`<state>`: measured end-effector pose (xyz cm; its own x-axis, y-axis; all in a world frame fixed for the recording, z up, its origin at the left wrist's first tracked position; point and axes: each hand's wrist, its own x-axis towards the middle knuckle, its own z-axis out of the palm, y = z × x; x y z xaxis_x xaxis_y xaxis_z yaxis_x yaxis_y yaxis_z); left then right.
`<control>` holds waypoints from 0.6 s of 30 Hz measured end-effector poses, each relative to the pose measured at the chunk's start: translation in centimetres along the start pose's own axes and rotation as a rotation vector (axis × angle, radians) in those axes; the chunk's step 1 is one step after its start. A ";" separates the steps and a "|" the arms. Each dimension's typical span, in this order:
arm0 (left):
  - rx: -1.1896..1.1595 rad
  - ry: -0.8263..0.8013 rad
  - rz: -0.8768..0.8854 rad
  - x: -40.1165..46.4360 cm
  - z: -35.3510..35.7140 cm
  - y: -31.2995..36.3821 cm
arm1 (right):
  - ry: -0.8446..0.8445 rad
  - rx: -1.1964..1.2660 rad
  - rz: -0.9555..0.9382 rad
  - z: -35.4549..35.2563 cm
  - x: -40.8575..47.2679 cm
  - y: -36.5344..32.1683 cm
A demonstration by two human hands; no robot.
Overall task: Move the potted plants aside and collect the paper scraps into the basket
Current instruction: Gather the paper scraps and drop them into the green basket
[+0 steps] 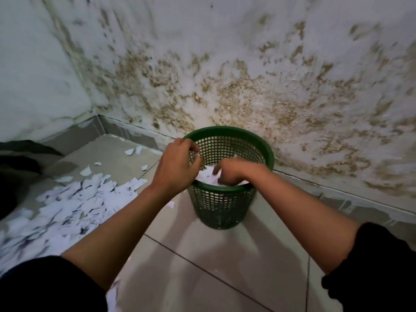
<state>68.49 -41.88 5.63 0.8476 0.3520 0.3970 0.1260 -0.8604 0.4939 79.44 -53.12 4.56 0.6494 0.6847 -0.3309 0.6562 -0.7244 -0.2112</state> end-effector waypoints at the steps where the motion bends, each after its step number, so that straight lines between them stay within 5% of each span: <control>1: 0.053 -0.017 0.013 -0.5 -0.6 -0.9 | -0.159 -0.064 -0.013 0.6 0.7 -1.0; 7: 0.270 -0.136 0.004 -4.1 -4.8 -5.3 | -0.236 0.008 0.199 1.2 2.4 -3.3; 14: 0.305 -0.260 -0.229 -8.1 -11.3 -12.9 | 0.641 0.022 -0.016 -1.5 1.3 -11.4; 16: 0.275 -0.297 -0.325 -10.3 -13.2 -15.6 | 0.678 -0.025 -0.168 -0.4 0.7 -15.8; 18: 0.299 -0.397 -0.397 -13.2 -14.5 -18.5 | 0.500 -0.056 -0.267 2.6 0.4 -20.1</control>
<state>47.45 -25.31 2.48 0.8259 0.5515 -0.1172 0.5600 -0.7781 0.2845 65.47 -38.48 6.26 0.5524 0.8078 0.2056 0.8330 -0.5251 -0.1744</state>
